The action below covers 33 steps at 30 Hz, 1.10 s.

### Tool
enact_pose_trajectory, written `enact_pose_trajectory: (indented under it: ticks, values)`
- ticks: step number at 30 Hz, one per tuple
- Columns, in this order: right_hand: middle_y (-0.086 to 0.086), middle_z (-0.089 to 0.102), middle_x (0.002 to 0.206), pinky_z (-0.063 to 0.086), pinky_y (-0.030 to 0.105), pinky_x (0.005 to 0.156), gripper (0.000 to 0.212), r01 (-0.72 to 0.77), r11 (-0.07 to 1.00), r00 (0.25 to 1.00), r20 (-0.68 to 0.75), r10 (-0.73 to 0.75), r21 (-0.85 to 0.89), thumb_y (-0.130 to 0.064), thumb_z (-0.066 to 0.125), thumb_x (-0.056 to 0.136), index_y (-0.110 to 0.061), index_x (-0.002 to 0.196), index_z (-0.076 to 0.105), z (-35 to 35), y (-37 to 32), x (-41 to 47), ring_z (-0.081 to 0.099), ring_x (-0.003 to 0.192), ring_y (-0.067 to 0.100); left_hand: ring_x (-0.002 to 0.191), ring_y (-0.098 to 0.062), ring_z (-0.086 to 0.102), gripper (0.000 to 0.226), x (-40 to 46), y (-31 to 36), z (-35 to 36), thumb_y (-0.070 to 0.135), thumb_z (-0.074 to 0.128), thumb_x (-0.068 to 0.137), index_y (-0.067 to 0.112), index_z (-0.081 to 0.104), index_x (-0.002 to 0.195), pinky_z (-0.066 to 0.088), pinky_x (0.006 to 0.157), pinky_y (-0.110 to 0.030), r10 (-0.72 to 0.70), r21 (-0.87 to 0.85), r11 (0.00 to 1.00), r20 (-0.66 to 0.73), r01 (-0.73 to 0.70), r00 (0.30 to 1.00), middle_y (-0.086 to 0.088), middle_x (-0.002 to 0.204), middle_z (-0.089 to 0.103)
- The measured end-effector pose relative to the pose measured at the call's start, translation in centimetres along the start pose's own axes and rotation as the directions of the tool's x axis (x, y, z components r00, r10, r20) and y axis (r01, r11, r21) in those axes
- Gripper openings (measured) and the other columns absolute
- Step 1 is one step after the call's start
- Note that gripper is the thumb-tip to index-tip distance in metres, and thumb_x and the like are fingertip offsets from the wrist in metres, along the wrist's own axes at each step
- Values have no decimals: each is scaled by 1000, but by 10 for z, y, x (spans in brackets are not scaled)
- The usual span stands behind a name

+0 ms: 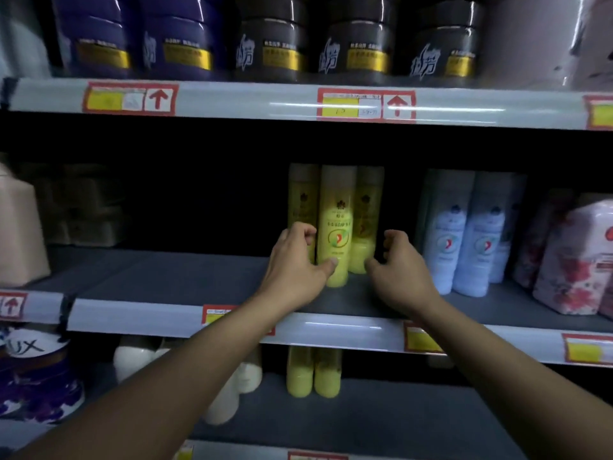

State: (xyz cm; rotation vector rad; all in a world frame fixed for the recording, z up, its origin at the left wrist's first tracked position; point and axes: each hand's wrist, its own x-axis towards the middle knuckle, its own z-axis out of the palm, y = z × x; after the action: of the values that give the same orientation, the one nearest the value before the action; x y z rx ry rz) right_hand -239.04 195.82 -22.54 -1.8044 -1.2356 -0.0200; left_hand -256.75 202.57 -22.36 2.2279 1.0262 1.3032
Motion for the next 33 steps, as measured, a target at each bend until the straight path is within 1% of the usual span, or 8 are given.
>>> enact_pose_trajectory:
  ticks: [4,9,12,15,18,24,27,33]
  values:
    - [19,62,128,43,33,85,53,-132,990,988,84,128,41,-17,66,94,2,136,40,15,0,29,60,119,39,111,-18,63,70,21,-6,24,43,88,77,18,51,132,53,99,-37,-85,-41,996,-12,84,996,-2,127,61]
    - [24,61,133,48,42,98,51,-180,982,980,92,175,53,-22,69,96,4,131,41,33,5,49,59,125,41,114,-20,67,71,27,-16,39,46,89,77,19,51,130,56,98,-41,-102,-28,994,10,102,995,0,128,68]
    - [24,58,137,48,43,102,58,-191,981,981,50,190,30,-33,74,93,2,131,47,35,9,54,57,126,41,113,-19,68,66,27,-17,39,45,88,78,20,54,129,57,97,-41,-89,-38,995,12,90,996,1,127,69]
    - [24,56,135,49,47,102,65,-197,980,980,15,197,24,-41,79,84,-2,129,52,35,11,53,58,122,41,109,-20,66,68,24,-18,39,57,86,72,25,59,125,58,93,-44,-86,-23,996,6,86,996,3,121,69]
    - [19,61,127,51,47,98,65,-181,983,984,4,181,28,-43,81,81,-4,123,52,30,10,46,59,118,38,104,-18,68,70,19,-16,33,64,83,64,27,61,120,60,88,-42,-93,-12,996,-8,93,996,6,115,70]
    - [10,70,118,53,39,91,63,-136,990,991,10,136,41,-42,87,79,-12,121,52,10,4,21,66,112,31,96,-11,71,61,3,-5,17,55,90,69,27,64,117,61,85,-39,-98,-51,994,-22,97,995,9,110,73]
    - [4,69,110,48,34,81,60,-106,993,994,-8,106,50,-43,87,78,-15,118,53,1,3,5,66,106,28,93,-8,71,60,-9,0,11,53,90,68,27,66,117,62,82,-37,-93,-74,993,-42,90,995,11,106,75]
    - [-5,67,103,48,32,76,53,18,993,996,-86,-8,120,-41,85,82,-21,116,50,-18,-8,-25,66,98,19,91,-2,69,61,-30,11,-4,55,88,71,33,63,122,62,78,-38,-2,-103,995,-93,-7,996,15,106,74]
